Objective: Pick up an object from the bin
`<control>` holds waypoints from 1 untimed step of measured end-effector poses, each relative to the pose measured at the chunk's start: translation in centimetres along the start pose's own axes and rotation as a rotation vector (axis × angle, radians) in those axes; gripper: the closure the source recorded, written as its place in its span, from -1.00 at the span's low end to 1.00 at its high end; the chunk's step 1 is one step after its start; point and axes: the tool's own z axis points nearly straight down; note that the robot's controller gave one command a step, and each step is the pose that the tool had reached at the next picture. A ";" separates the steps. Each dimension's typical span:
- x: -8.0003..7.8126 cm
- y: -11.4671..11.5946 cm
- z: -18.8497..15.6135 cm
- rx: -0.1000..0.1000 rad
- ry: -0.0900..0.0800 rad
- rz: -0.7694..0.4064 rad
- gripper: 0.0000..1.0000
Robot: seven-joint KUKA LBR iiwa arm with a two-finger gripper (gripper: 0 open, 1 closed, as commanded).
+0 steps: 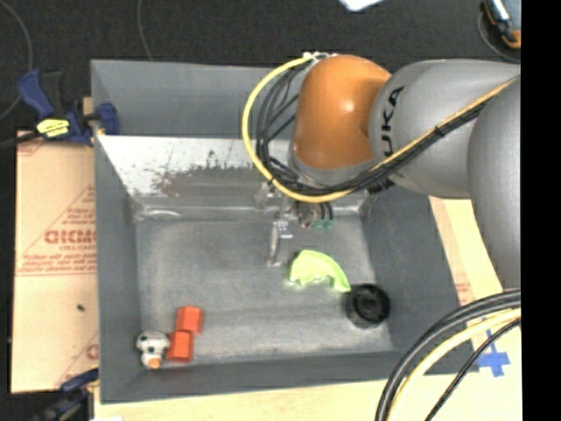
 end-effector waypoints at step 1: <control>-0.2 0.0 -0.5 0.000 -0.008 0.002 -1.00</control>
Offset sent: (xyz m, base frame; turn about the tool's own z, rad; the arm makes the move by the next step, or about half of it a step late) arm 0.0015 -0.1714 -0.0967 -0.2405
